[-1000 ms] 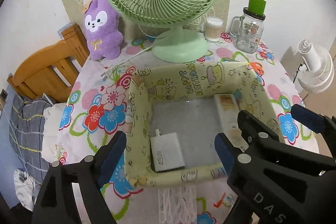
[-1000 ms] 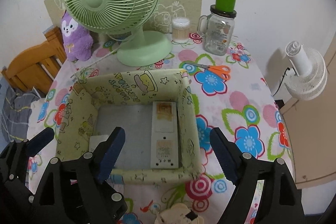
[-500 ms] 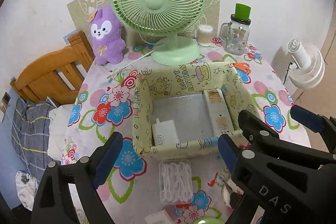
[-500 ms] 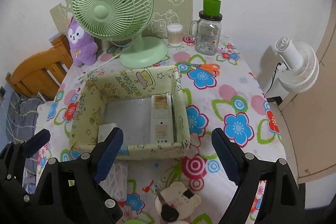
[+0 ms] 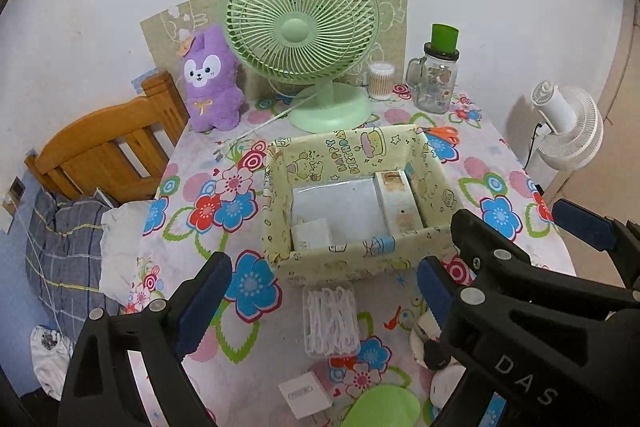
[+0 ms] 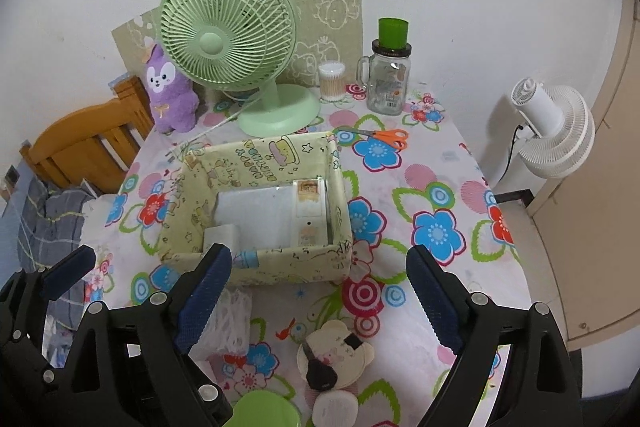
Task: Organize rigid objects
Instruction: 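Withdraw both grippers from the box toward the remaining items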
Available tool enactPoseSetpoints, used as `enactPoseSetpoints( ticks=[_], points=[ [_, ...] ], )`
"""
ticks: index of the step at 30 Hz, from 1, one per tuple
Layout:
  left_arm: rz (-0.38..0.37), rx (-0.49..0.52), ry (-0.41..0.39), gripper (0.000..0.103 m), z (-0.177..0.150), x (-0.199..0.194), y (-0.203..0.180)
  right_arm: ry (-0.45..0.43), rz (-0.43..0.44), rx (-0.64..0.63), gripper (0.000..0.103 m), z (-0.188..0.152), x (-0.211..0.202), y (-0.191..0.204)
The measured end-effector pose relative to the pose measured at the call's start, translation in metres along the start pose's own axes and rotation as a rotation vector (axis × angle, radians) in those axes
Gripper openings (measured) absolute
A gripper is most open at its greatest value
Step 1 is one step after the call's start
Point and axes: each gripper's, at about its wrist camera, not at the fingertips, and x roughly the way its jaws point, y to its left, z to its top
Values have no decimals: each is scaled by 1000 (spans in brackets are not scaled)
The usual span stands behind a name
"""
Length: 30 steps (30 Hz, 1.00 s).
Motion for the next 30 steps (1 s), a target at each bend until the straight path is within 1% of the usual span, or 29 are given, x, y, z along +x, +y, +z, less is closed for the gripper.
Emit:
enactPoseSetpoints(
  ticks=[15, 22, 30],
  points=[
    [-21, -1, -33, 97, -14, -38, 1, -46, 18, -22, 92, -13, -41, 6],
    [-30, -10, -38, 97, -24, -49, 6, -44, 28, -14, 92, -23, -52, -1],
    [-52, -42, -11, 99, -45, -52, 13, -37, 61, -22, 92, -42, -57, -9]
  ],
)
